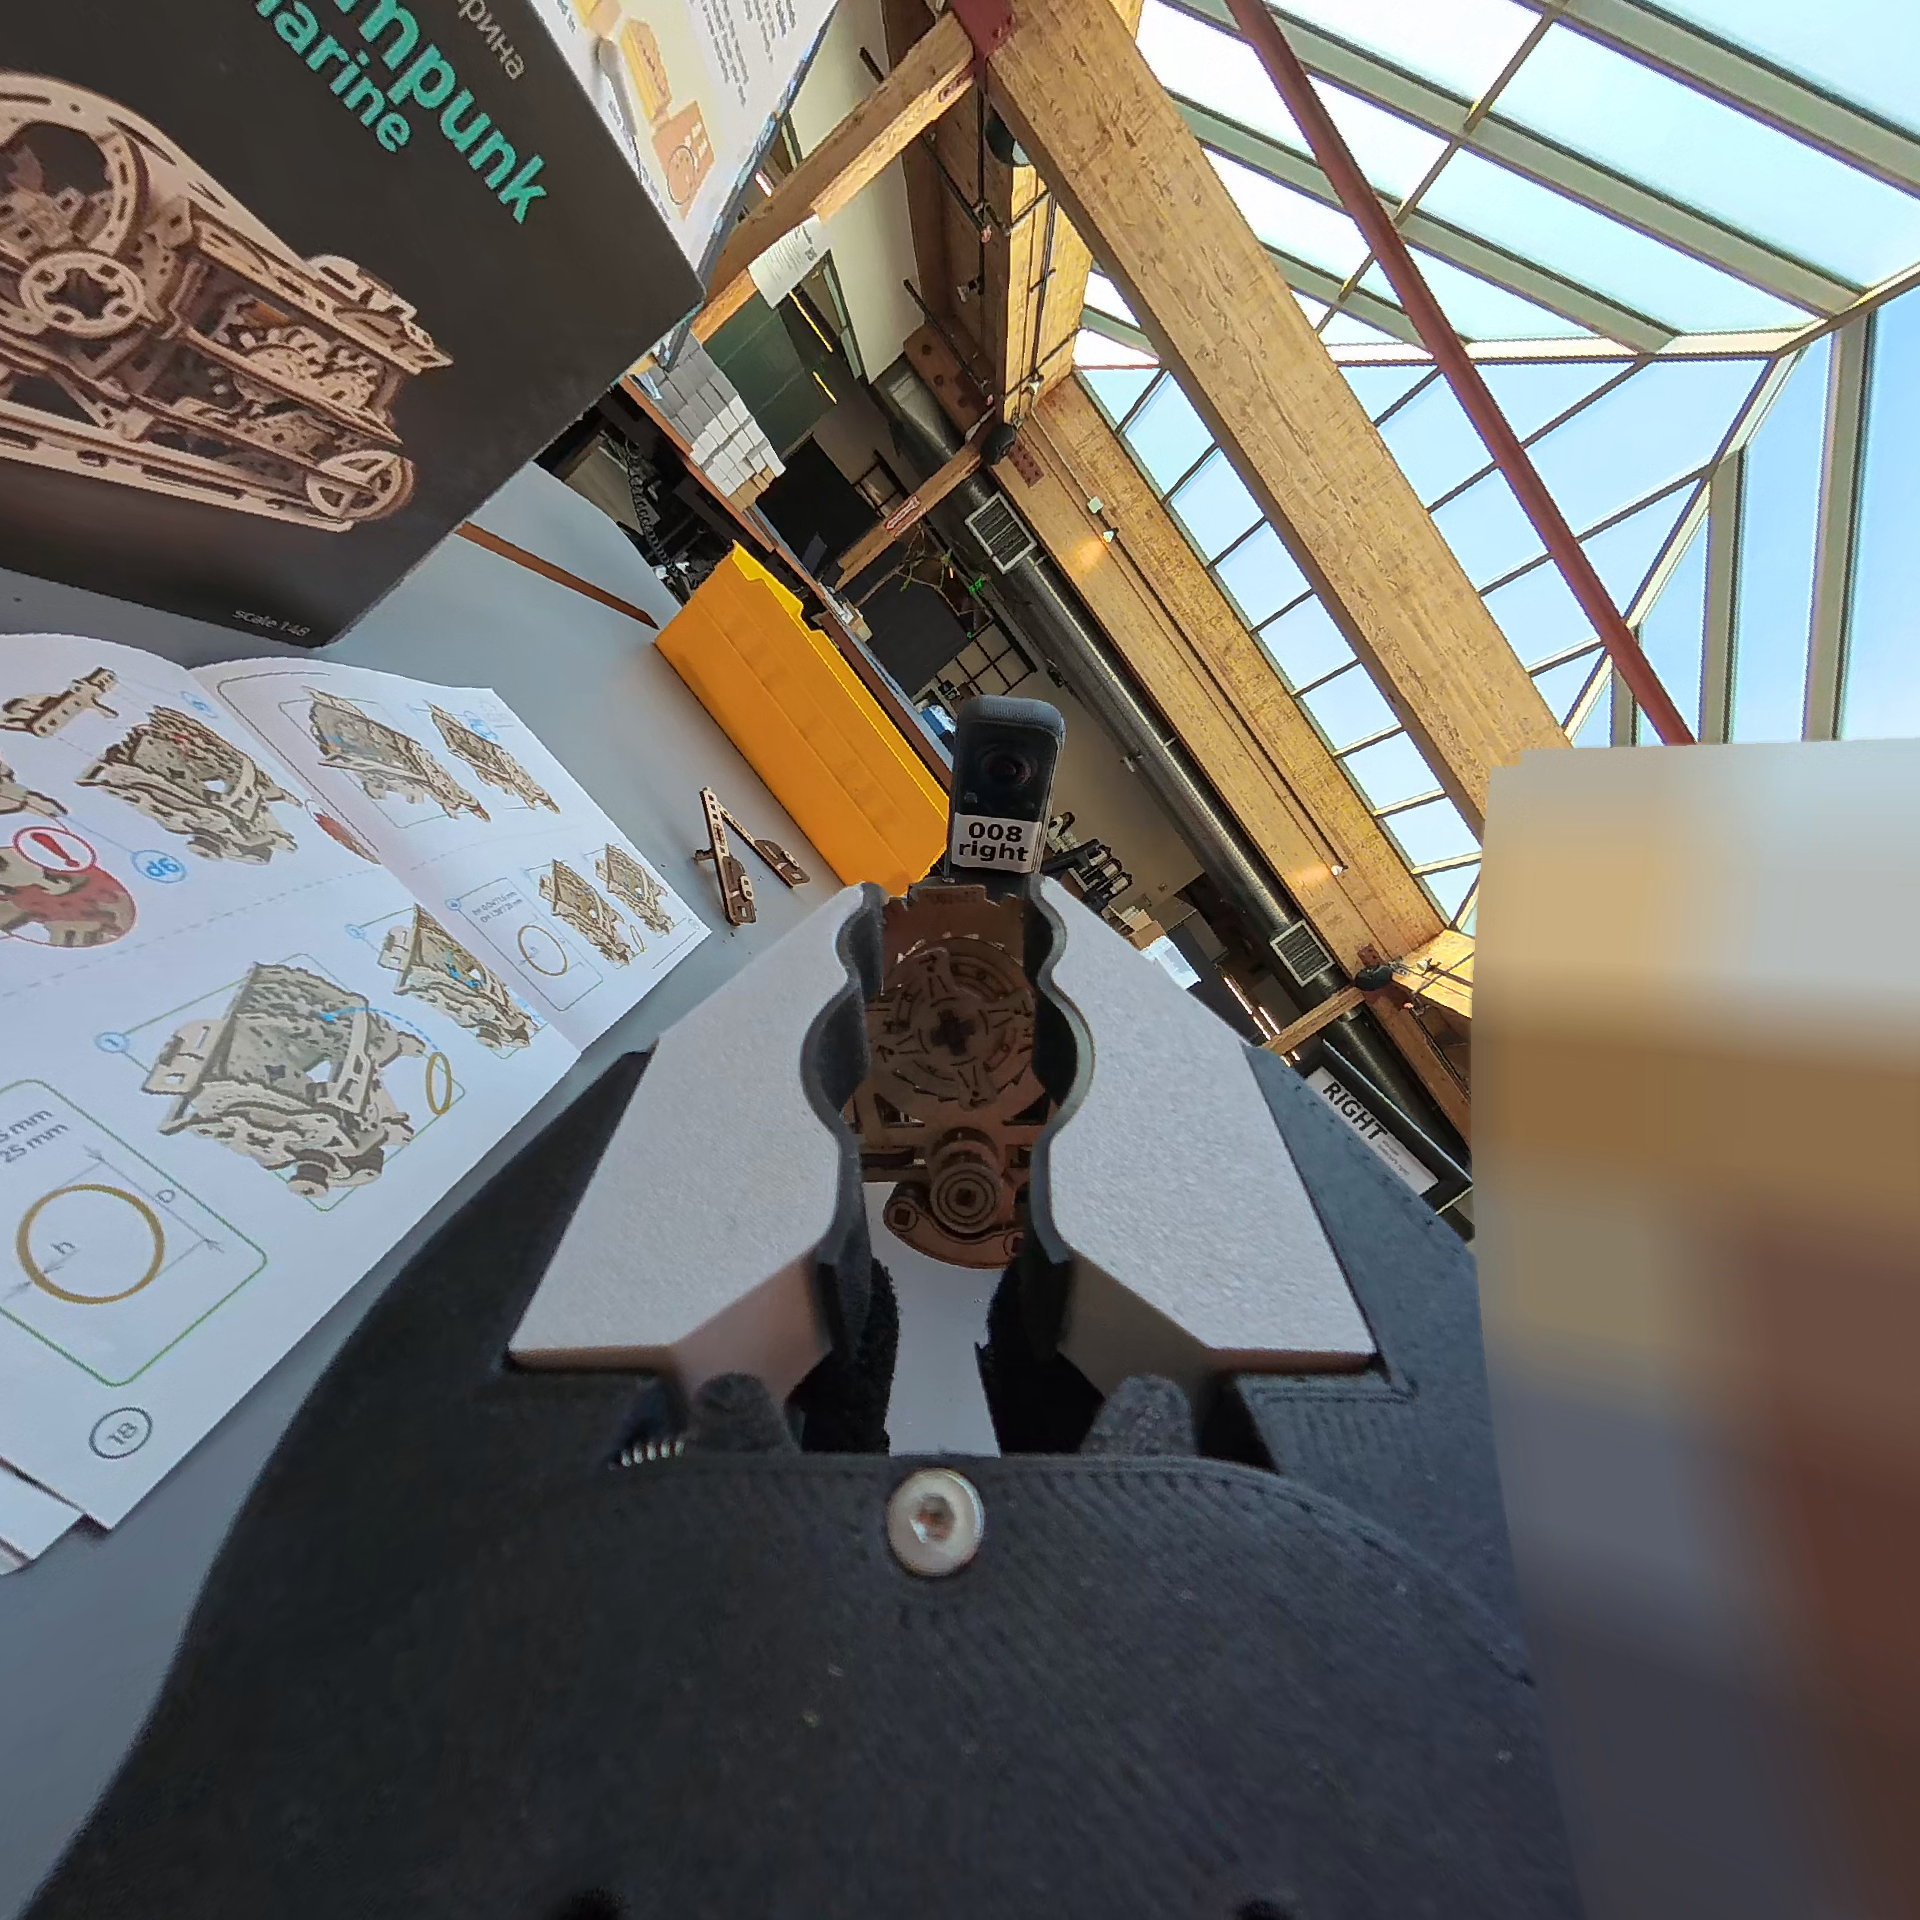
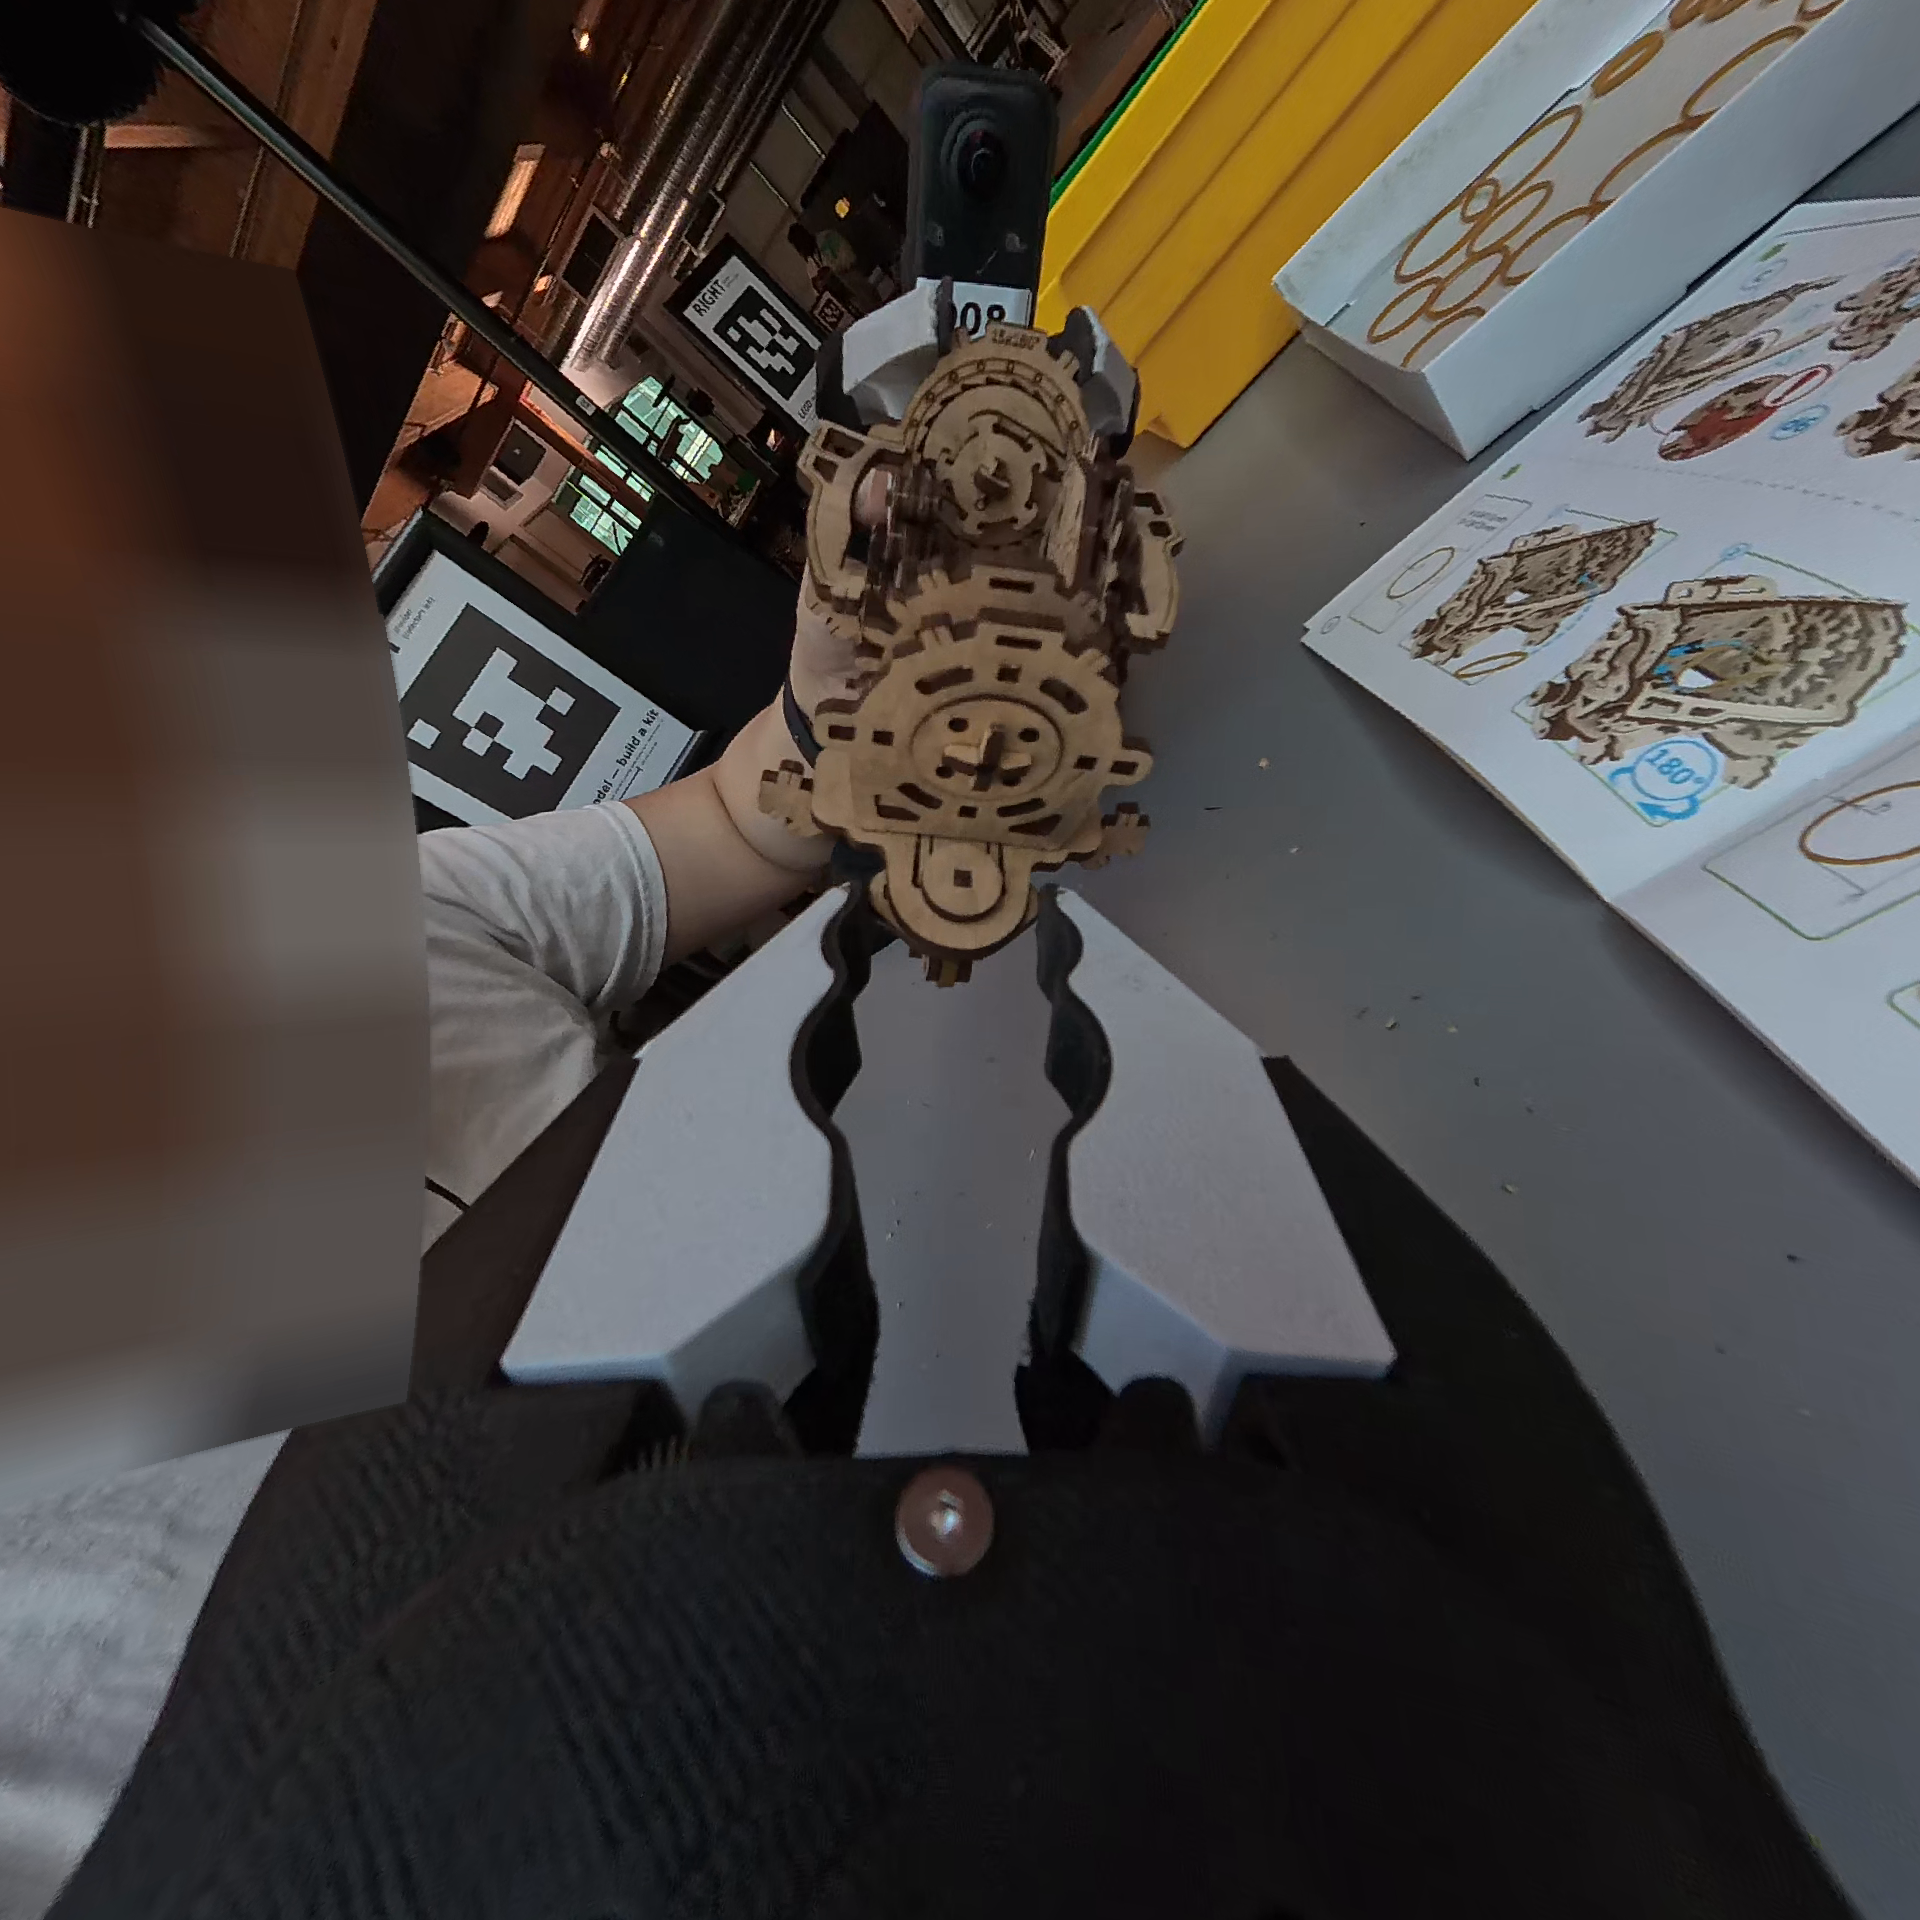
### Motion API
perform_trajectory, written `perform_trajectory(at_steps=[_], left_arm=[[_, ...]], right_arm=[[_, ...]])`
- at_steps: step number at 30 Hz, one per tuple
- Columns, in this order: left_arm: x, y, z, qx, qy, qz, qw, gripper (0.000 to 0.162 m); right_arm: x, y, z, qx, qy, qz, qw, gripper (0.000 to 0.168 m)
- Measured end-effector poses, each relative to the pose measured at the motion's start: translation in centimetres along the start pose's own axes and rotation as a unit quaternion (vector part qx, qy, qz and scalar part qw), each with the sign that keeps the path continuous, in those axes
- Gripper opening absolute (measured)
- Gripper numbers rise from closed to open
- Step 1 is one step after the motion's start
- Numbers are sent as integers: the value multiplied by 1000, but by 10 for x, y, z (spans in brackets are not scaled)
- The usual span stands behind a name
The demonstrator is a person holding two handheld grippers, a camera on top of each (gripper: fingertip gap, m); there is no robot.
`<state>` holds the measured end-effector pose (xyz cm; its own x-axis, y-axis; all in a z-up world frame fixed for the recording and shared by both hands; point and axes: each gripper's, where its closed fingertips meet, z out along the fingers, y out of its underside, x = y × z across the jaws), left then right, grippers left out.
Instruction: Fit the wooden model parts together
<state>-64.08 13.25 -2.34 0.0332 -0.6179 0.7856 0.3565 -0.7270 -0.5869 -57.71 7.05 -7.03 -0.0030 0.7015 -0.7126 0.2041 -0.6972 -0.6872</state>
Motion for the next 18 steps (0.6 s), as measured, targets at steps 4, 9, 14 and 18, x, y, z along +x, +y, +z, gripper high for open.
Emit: perform_trajectory(at_steps=[4, 9, 14, 18], left_arm=[[0, 0, 0, 0, -1, 2, 1000, 24], [0, 2, 1, -8, 3, 8, 1000, 24], [6, 4, 2, -32, 12, 56, 998, 24], [14, 6, 4, -43, 32, 80, 995, 24]], right_arm=[[1, 1, 1, -5, 6, -3, 1000, 31], [2, -1, -2, 1, 15, -15, 1000, 31], [2, 0, -3, -13, 38, -59, 997, 31], [-1, 3, -3, -26, 38, -75, 996, 31]])
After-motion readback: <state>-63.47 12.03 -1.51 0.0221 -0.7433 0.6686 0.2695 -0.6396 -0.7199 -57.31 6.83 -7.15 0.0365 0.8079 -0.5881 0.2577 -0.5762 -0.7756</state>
